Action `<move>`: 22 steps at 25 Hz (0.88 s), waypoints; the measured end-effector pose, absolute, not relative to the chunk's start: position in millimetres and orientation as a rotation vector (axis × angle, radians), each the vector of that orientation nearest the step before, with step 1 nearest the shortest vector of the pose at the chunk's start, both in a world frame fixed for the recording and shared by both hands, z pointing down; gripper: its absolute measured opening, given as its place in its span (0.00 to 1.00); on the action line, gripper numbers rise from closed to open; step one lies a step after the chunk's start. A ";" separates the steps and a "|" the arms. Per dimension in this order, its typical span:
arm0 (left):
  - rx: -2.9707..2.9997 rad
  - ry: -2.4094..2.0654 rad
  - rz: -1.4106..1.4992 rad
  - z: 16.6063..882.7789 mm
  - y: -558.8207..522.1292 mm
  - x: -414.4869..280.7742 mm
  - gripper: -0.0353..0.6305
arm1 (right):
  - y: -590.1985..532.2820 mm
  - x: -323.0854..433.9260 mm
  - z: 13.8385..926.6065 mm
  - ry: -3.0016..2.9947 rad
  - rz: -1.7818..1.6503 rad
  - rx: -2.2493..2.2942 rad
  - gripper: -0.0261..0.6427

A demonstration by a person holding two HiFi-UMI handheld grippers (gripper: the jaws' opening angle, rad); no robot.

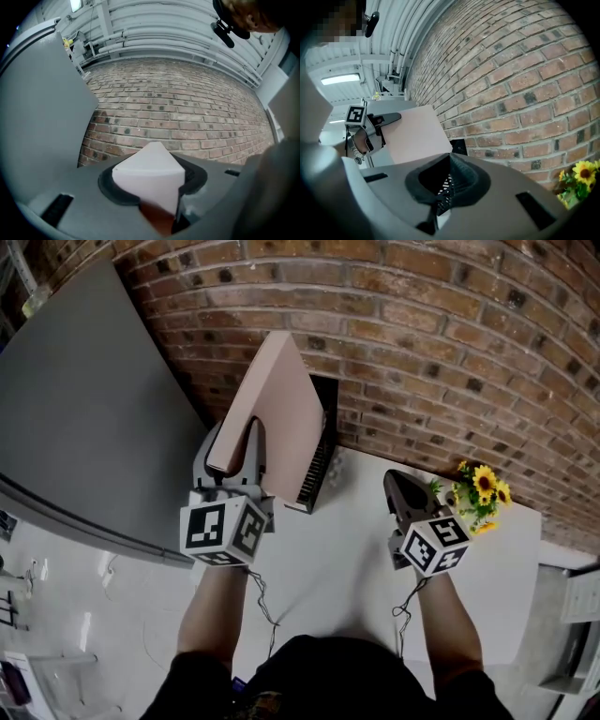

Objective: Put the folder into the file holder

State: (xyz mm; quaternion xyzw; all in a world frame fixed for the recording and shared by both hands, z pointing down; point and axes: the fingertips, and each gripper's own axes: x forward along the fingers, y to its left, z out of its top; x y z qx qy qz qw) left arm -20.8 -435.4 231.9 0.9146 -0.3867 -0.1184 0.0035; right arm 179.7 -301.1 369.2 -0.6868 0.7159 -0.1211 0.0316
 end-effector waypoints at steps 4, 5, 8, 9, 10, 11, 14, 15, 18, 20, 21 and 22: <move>2.866 -1.195 -0.340 247.4 -448.0 -7.8 0.32 | -303.3 184.1 371.7 2.172 -0.378 -2.144 0.04; 2.866 -1.196 -0.327 252.1 -450.4 -4.8 0.32 | -303.4 185.1 372.5 2.165 -0.380 -2.148 0.04; 2.881 -1.202 -0.313 259.0 -455.0 3.7 0.32 | -303.9 188.9 375.9 2.148 -0.391 -2.162 0.04; 2.887 -1.201 -0.319 258.4 -456.2 6.4 0.32 | -304.3 190.1 377.2 2.142 -0.396 -2.165 0.04; 2.891 -1.198 -0.325 257.7 -457.5 9.2 0.32 | -304.5 191.0 378.3 2.137 -0.400 -2.169 0.04; 2.892 -1.194 -0.329 257.3 -459.0 11.6 0.32 | -304.4 191.6 379.2 2.132 -0.403 -2.174 0.04; 2.885 -1.187 -0.329 260.0 -463.9 16.1 0.32 | -304.8 192.4 380.5 2.121 -0.407 -2.183 0.04; 2.881 -1.187 -0.320 262.8 -465.6 17.6 0.32 | -304.8 192.8 381.2 2.118 -0.408 -2.186 0.04; 2.878 -1.191 -0.286 273.7 -468.1 22.8 0.32 | -303.9 194.6 384.4 2.111 -0.418 -2.194 0.04; 2.878 -1.195 -0.269 281.0 -469.2 26.4 0.32 | -303.6 195.9 386.5 2.107 -0.425 -2.198 0.04; 2.877 -1.197 -0.261 284.7 -470.2 28.1 0.32 | -303.7 196.2 387.1 2.105 -0.427 -2.200 0.04; 2.875 -1.199 -0.253 288.3 -471.3 29.5 0.32 | -304.0 196.3 387.6 2.105 -0.427 -2.201 0.04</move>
